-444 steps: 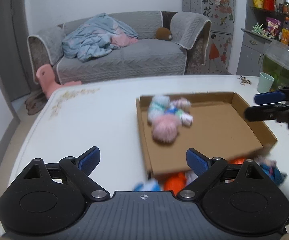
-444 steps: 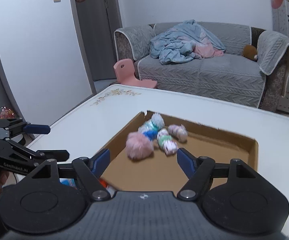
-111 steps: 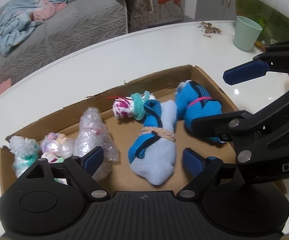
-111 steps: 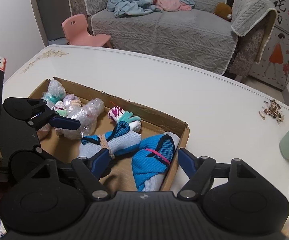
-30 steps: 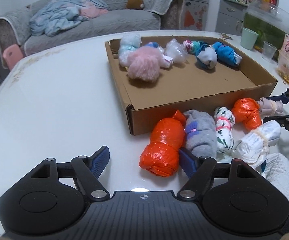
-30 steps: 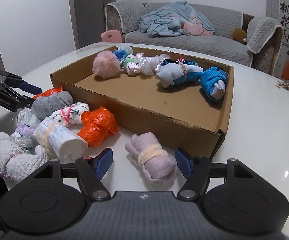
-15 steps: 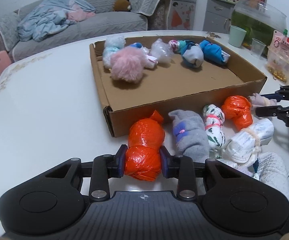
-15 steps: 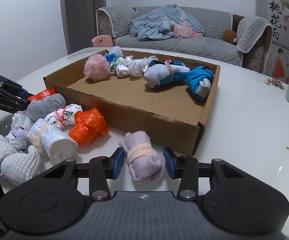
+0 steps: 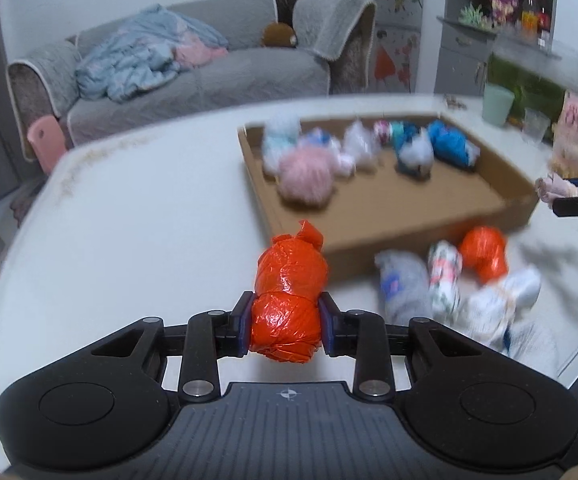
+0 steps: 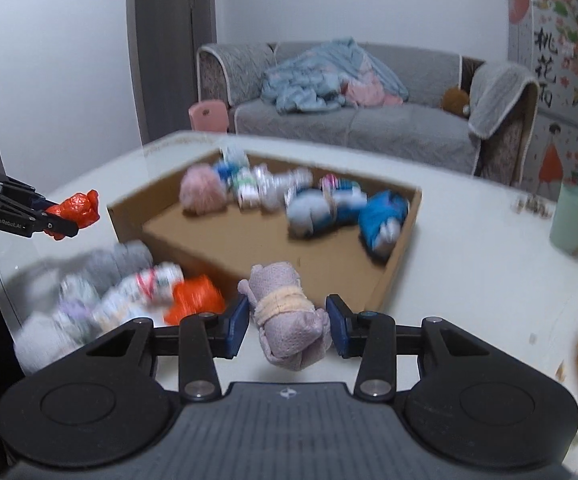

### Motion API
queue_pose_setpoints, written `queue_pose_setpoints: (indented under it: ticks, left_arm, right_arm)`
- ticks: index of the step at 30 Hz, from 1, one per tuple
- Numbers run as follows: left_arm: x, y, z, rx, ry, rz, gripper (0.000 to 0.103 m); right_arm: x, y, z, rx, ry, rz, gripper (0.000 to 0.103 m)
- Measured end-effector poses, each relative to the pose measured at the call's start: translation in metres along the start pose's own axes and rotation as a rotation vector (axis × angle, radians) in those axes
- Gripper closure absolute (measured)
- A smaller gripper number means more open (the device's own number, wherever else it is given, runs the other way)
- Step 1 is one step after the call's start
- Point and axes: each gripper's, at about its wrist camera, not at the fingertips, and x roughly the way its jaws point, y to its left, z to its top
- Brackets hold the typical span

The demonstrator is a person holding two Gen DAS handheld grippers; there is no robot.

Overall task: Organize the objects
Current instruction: 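Grasp orange plastic bundle with left tool while right tool grasps pink sock, then carry both bundles into the tray and open both tools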

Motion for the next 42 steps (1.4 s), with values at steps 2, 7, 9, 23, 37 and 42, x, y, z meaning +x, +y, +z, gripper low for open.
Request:
queue_pose_setpoints:
  ticks: [2,7,9,23,37,42]
  left_arm:
    - [-0.006,0.001,0.015,0.001,-0.023,-0.011,0.064]
    - [-0.004,-0.001,0.063,0.02,-0.065,-0.028,0.064]
    - [0.0,-0.003,0.082,0.027,-0.079,-0.04,0.064]
    - [0.091,-0.038,0.102,0.143,0.065,-0.091,0.063]
    - [0.142,-0.023,0.079,0.105,0.222,-0.038,0.063]
    - [0.141,-0.023,0.08,0.045,0.21,-0.005,0.062]
  right_arm:
    - [-0.004,0.001,0.016,-0.009,-0.023,0.015,0.064]
    - [0.002,0.007,0.064,-0.068,-0.075,0.045,0.064]
    - [0.011,0.007,0.082,-0.085,-0.087,0.06,0.064]
    - [0.118,0.009,0.129,-0.124,0.026,0.134,0.064]
    - [0.175,0.023,0.102,-0.154,0.206,0.17,0.064]
    - [0.188,0.029,0.101,-0.168,0.237,0.185,0.064]
